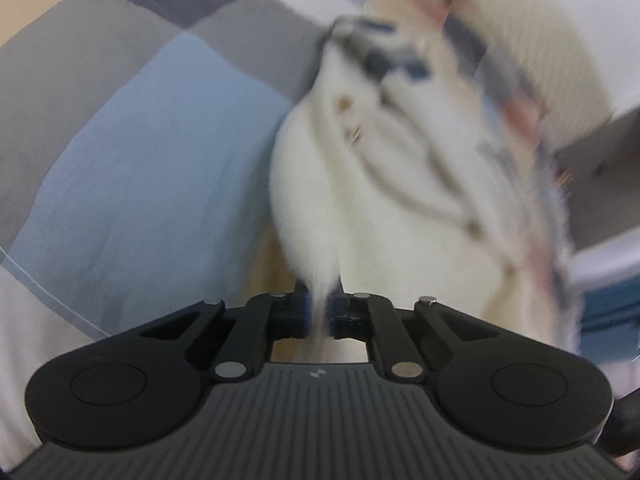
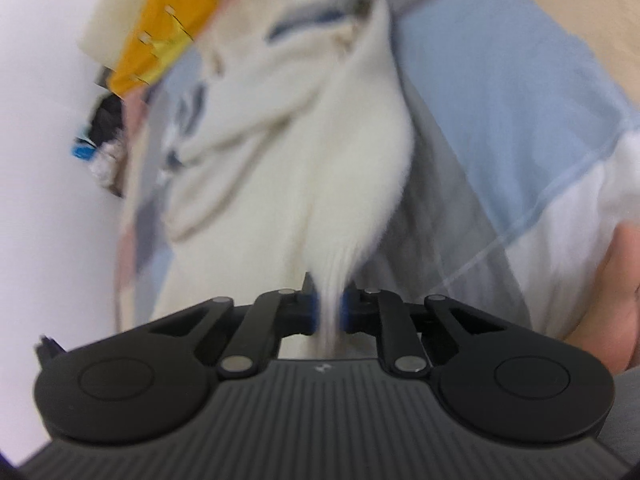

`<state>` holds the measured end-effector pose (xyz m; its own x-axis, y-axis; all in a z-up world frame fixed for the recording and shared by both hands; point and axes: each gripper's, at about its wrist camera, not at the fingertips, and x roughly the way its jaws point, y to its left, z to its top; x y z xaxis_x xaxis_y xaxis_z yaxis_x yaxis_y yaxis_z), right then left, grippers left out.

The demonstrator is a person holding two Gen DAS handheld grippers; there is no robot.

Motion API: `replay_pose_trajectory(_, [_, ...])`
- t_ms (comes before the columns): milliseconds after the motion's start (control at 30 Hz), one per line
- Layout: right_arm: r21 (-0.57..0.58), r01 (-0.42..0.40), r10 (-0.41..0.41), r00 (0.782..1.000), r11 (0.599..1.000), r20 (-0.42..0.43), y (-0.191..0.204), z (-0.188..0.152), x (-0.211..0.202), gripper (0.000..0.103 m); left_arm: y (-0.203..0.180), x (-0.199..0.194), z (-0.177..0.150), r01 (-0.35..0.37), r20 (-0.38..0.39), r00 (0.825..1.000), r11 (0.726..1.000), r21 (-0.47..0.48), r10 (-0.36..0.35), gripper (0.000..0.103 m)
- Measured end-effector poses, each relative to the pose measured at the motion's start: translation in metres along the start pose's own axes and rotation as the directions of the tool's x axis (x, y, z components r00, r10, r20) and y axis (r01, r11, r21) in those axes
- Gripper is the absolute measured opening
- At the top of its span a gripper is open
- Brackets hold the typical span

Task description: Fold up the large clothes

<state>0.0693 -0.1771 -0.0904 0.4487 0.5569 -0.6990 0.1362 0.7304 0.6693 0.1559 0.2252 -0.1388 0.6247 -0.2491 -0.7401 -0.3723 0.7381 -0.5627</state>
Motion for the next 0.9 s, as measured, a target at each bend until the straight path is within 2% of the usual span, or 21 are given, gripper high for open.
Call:
replay_pose_trajectory(100, [-0.007,-0.049,0.049,0.998,0.999,0.027,0.001,0.007,-0.017,0.014,-0.002,-0.026,0.004,0.103,0.064,0.993,0.994,-0.048,-0.100,0.008])
replay_pose_trajectory(200, [0.017,-0.112,0.111,0.992,0.994,0.058,-0.002,0.011,-0.032,0.013,-0.005,-0.048,0.010,0.186,0.129,0.977,0.976,-0.114,-0.171,0.008])
replay_pose_trajectory(367, [0.025,-0.199,0.195,0.974,0.980,0.115,0.001,0.016,-0.053,0.012,-0.014,-0.075,0.017,0.279,0.210,0.947,0.946,-0.165,-0.243,0.008])
replay_pose_trajectory(633, [-0.007,-0.295,0.291,0.939,0.956,0.183,0.012,0.018,-0.102,0.012,-0.024,-0.128,0.016,0.408,0.278,0.891,0.902,-0.141,-0.359,0.007])
replay_pose_trajectory(800, [-0.038,-0.323,0.324,0.923,0.946,0.206,0.016,0.011,-0.136,0.012,-0.028,-0.168,0.001,0.431,0.292,0.875,0.897,-0.101,-0.387,0.007])
replay_pose_trajectory(900, [-0.078,-0.311,0.320,0.923,0.947,0.213,0.023,0.001,-0.154,0.012,-0.036,-0.193,-0.017,0.419,0.289,0.872,0.908,-0.020,-0.396,0.007])
